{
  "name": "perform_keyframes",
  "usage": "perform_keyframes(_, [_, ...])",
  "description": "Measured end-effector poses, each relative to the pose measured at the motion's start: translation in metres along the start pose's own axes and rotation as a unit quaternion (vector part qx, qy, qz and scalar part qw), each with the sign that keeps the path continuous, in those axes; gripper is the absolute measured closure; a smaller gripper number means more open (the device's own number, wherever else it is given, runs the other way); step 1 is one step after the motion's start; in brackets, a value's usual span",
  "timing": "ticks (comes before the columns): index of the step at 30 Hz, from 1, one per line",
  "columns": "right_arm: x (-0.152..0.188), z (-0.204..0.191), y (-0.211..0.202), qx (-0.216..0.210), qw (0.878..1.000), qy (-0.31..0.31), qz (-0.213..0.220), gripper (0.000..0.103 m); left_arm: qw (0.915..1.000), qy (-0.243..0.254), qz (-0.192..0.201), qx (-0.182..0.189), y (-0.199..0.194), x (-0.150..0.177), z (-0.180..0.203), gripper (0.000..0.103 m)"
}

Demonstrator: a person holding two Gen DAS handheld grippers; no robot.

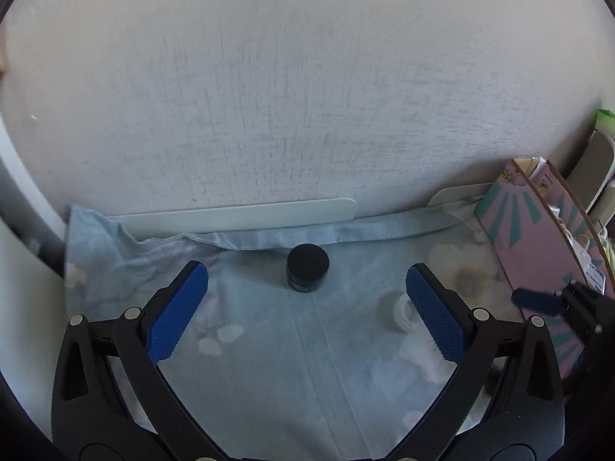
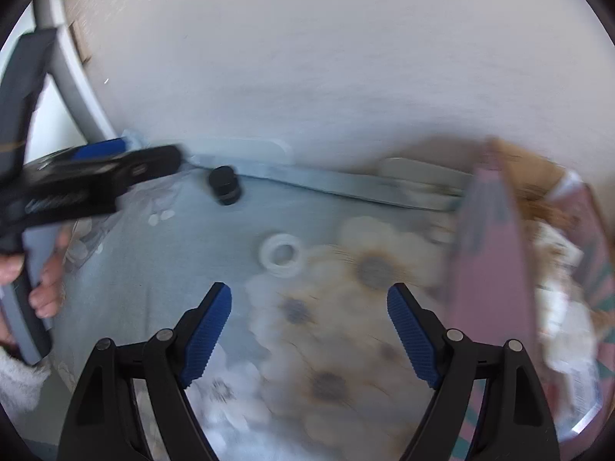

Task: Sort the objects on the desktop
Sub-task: 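Move both open tools back toward the black jar and clear tape roll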

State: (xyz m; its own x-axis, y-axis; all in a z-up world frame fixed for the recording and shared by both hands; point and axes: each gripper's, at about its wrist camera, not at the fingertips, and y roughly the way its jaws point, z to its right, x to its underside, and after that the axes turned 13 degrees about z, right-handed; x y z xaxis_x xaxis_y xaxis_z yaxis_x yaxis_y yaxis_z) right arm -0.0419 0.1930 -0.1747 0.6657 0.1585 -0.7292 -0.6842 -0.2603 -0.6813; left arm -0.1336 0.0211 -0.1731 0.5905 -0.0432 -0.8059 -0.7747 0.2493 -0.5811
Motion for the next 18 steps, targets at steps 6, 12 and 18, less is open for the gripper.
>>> perform_keyframes(6, [0.012, -0.019, 0.048, 0.003, 1.0, -0.022, -0.017, 0.023, 0.9998, -0.002, -0.018, 0.01, 0.04, 0.013, -0.003, 0.003])
perform_keyframes(12, [0.015, -0.017, 0.072, 0.015, 0.999, -0.031, -0.012, 0.023, 0.9997, -0.008, -0.024, 0.006, 0.064, 0.027, -0.007, 0.007])
perform_keyframes(18, [0.015, -0.017, 0.08, 0.01, 0.999, -0.035, 0.0, 0.035, 0.9997, 0.01, -0.019, 0.007, 0.069, 0.027, -0.003, 0.025])
